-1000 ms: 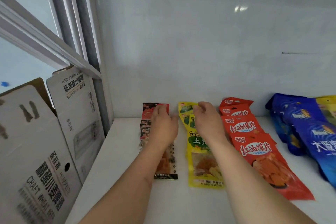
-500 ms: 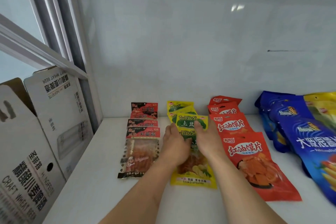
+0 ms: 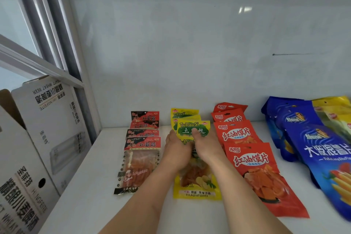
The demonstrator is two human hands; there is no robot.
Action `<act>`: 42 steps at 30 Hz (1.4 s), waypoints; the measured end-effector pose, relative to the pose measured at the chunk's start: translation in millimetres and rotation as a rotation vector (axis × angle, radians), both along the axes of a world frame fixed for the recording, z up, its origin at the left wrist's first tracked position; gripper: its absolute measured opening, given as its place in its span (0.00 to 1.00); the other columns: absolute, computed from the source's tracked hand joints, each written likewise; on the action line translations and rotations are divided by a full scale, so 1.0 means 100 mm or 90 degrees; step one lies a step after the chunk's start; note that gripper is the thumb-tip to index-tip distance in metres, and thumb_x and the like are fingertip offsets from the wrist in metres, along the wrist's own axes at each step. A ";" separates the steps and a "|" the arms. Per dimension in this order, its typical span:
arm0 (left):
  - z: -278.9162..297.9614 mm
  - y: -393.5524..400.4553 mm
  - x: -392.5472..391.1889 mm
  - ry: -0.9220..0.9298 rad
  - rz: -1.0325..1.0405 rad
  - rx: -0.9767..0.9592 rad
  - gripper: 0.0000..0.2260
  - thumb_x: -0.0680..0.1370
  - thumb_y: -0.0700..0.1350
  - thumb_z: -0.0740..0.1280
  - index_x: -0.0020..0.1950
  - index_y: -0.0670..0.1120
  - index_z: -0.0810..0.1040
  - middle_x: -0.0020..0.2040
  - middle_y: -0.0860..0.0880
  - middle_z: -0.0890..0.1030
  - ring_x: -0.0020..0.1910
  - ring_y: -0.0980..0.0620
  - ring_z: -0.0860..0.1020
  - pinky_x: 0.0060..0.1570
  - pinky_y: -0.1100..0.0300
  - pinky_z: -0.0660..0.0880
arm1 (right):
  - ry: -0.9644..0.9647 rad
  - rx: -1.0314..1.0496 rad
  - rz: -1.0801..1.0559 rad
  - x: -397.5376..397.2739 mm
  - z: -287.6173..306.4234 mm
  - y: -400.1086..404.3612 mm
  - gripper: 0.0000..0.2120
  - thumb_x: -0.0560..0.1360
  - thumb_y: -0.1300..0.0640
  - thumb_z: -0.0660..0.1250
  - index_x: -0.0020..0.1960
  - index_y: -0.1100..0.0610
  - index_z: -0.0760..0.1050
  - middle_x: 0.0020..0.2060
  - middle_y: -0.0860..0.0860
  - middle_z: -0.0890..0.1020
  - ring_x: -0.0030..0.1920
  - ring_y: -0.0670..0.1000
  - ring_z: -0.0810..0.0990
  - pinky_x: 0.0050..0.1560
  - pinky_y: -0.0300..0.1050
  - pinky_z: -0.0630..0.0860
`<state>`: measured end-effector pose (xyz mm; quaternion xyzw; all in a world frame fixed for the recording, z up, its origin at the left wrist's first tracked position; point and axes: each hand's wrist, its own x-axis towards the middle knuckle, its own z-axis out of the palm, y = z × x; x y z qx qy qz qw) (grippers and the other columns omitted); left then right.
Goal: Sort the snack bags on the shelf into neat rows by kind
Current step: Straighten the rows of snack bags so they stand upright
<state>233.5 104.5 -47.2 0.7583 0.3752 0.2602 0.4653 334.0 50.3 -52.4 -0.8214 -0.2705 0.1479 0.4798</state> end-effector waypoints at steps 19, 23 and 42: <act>-0.16 -0.26 -0.13 0.274 -0.041 0.354 0.36 0.79 0.64 0.54 0.81 0.48 0.48 0.82 0.47 0.45 0.80 0.43 0.44 0.77 0.45 0.47 | -0.264 -0.153 0.183 0.34 0.31 0.31 0.24 0.85 0.50 0.50 0.78 0.59 0.59 0.78 0.58 0.57 0.78 0.58 0.51 0.76 0.56 0.52; -0.32 -0.46 -0.23 0.369 -0.082 0.394 0.40 0.75 0.72 0.44 0.82 0.51 0.44 0.83 0.50 0.42 0.80 0.43 0.39 0.77 0.42 0.45 | -0.265 -0.222 0.242 0.43 0.28 0.45 0.26 0.84 0.47 0.46 0.79 0.55 0.56 0.80 0.54 0.55 0.79 0.57 0.48 0.77 0.59 0.51; -0.43 -0.15 -0.03 0.429 -0.131 0.451 0.32 0.83 0.63 0.42 0.82 0.46 0.48 0.82 0.44 0.50 0.81 0.42 0.41 0.78 0.43 0.42 | -0.272 -0.279 0.274 0.54 0.05 0.66 0.28 0.83 0.40 0.47 0.78 0.51 0.60 0.77 0.57 0.61 0.77 0.60 0.57 0.75 0.60 0.57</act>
